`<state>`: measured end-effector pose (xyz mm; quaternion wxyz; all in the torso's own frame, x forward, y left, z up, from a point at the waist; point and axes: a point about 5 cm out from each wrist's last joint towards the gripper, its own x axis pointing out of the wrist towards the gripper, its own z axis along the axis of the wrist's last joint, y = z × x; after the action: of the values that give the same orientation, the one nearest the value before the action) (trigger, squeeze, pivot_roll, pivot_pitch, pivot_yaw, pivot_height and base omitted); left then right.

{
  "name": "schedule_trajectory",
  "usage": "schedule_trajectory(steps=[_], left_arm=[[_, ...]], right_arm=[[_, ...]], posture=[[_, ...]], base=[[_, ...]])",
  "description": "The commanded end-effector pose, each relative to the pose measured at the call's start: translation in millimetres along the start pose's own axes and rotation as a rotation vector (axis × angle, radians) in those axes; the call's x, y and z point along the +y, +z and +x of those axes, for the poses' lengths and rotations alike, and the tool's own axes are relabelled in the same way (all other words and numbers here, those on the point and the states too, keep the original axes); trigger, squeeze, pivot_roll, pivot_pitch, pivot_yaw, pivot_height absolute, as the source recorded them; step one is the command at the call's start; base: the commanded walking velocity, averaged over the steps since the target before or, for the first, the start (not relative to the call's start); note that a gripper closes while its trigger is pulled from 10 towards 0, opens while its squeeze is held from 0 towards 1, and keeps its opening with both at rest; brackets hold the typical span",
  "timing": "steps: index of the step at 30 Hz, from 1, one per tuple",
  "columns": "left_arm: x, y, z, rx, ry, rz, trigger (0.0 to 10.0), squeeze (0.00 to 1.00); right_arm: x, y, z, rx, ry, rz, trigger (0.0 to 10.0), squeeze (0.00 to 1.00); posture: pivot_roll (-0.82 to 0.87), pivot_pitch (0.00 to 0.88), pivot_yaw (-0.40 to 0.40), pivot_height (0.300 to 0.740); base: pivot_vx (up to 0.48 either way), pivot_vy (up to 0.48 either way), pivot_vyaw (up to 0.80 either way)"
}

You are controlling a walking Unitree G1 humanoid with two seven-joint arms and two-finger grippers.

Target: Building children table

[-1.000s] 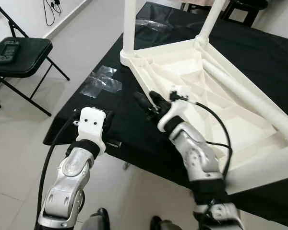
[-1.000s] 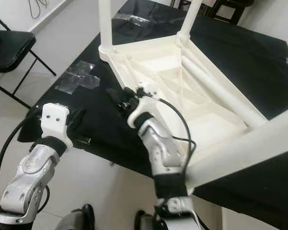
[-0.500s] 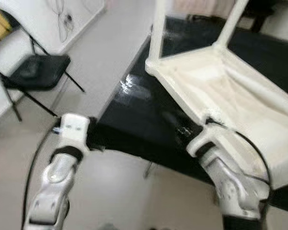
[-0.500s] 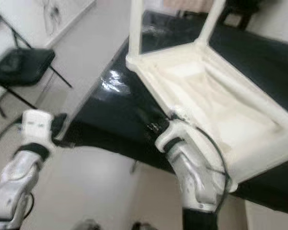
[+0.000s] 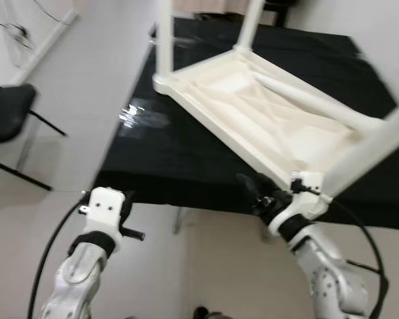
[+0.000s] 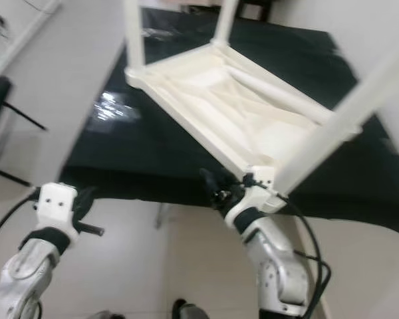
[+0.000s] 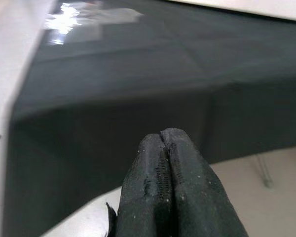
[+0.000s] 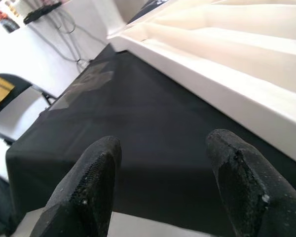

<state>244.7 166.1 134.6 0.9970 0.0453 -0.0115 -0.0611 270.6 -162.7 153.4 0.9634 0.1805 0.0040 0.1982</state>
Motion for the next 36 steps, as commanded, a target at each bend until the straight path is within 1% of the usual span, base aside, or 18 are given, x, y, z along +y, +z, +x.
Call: schedule_trajectory(steps=[1, 6, 9, 13, 14, 15, 17, 18, 20, 24, 27, 28, 29, 30, 32, 34, 35, 36], left_arm=[[-7.2, -11.0, -6.2, 0.037, -0.013, -0.021, 10.0, 0.0], [-5.8, -11.6, -4.5, 0.03, -0.008, -0.034, 10.0, 0.0], [-5.7, -11.0, -4.9, 0.019, -0.02, -0.052, 10.0, 0.0], [-8.4, -12.0, -4.9, 0.026, -0.045, -0.052, 10.0, 0.0], [-8.8, -11.6, -4.9, 0.024, -0.049, -0.056, 10.0, 0.0], [-8.8, -11.6, -4.9, 0.024, -0.049, -0.056, 10.0, 0.0], [-9.6, -11.5, -4.7, 0.024, -0.059, -0.06, 10.0, 0.0], [-9.6, -11.5, -4.7, 0.024, -0.059, -0.06, 10.0, 0.0], [-10.7, -11.3, -3.7, 0.024, -0.069, -0.073, 10.0, 0.0], [-11.2, -10.8, -2.4, 0.021, -0.071, -0.085, 10.0, 0.0], [-12.6, -10.9, -1.3, 0.026, -0.078, -0.083, 10.0, 0.0], [-12.6, -10.9, -1.3, 0.026, -0.078, -0.083, 10.0, 0.0], [-12.9, -11.1, -1.3, 0.027, -0.083, -0.081, 10.0, 0.0], [-12.9, -11.1, -1.3, 0.027, -0.083, -0.081, 10.0, 0.0], [-13.4, -11.4, -1.4, 0.029, -0.091, -0.077, 10.0, 0.0], [-13.7, -11.1, -1.2, 0.029, -0.095, -0.076, 10.0, 0.0], [-13.7, -11.1, -1.2, 0.029, -0.095, -0.076, 10.0, 0.0], [-14.0, -10.9, -1.2, 0.029, -0.097, -0.075, 10.0, 0.0]], right_arm=[[4.6, -2.4, -4.0, 0.02, 0.041, 0.006, 10.0, 0.0], [5.6, -8.1, -7.8, 0.064, 0.083, -0.016, 10.0, 0.0], [5.0, -9.3, -9.9, 0.082, 0.103, -0.043, 10.0, 0.0], [2.7, -5.2, -12.2, 0.107, 0.173, -0.073, 10.0, 0.0], [2.9, -1.1, -13.6, 0.111, 0.215, -0.082, 10.0, 0.0], [2.9, -1.1, -13.6, 0.111, 0.215, -0.082, 10.0, 0.0], [3.3, 3.0, -15.6, 0.127, 0.275, -0.114, 10.0, 0.0], [3.3, 3.0, -15.6, 0.127, 0.275, -0.114, 10.0, 0.0], [3.7, 4.9, -18.8, 0.168, 0.36, -0.162, 10.0, 0.0], [4.5, 5.5, -21.1, 0.197, 0.424, -0.185, 10.0, 0.0], [10.6, 7.8, -30.8, 0.264, 0.595, -0.219, 10.0, 0.0], [10.6, 7.8, -30.8, 0.264, 0.595, -0.219, 10.0, 0.0], [11.8, 8.1, -35.0, 0.295, 0.648, -0.225, 10.0, 0.0], [11.8, 8.1, -35.0, 0.295, 0.648, -0.225, 10.0, 0.0], [10.6, 8.2, -41.8, 0.364, 0.722, -0.247, 10.0, 0.0], [4.0, 8.4, -43.6, 0.438, 0.736, -0.309, 10.0, 0.0], [4.0, 8.4, -43.6, 0.438, 0.736, -0.309, 10.0, 0.0], [-2.8, 9.8, -41.5, 0.469, 0.71, -0.357, 10.0, 0.0]], posture=[[-0.04, 0.198, -0.077, 0.74], [-0.04, 0.198, -0.078, 0.74], [-0.04, 0.202, -0.075, 0.74], [-0.04, 0.207, -0.071, 0.74], [-0.04, 0.206, -0.069, 0.74], [-0.04, 0.206, -0.069, 0.74], [-0.04, 0.206, -0.07, 0.74], [-0.04, 0.206, -0.07, 0.74], [-0.04, 0.202, -0.072, 0.74], [-0.04, 0.2, -0.072, 0.74], [-0.03, 0.196, -0.069, 0.74], [-0.03, 0.196, -0.069, 0.74], [-0.02, 0.194, -0.069, 0.74], [-0.02, 0.194, -0.069, 0.74], [-0.01, 0.19, -0.069, 0.74], [-0.01, 0.19, -0.07, 0.74], [-0.01, 0.19, -0.07, 0.74], [-0.01, 0.191, -0.069, 0.74]], base=[[0.0, 0.0, 0.0], [0.0, 0.0, 0.0], [0.0, -0.285, 0.0], [0.0, -0.446, 0.0], [0.0, -0.446, 0.0], [0.0, -0.446, 0.0], [0.0, -0.446, 0.0], [0.0, -0.446, 0.0], [0.0, -0.446, 0.0], [0.0, -0.448, 0.0], [0.0, -0.112, 0.0], [0.0, 0.0, 0.0], [0.0, 0.0, 0.0], [0.0, 0.0, 0.0], [0.0, 0.0, 0.0], [0.0, 0.0, 0.0], [0.0, 0.0, 0.0], [0.0, 0.0, 0.0]])
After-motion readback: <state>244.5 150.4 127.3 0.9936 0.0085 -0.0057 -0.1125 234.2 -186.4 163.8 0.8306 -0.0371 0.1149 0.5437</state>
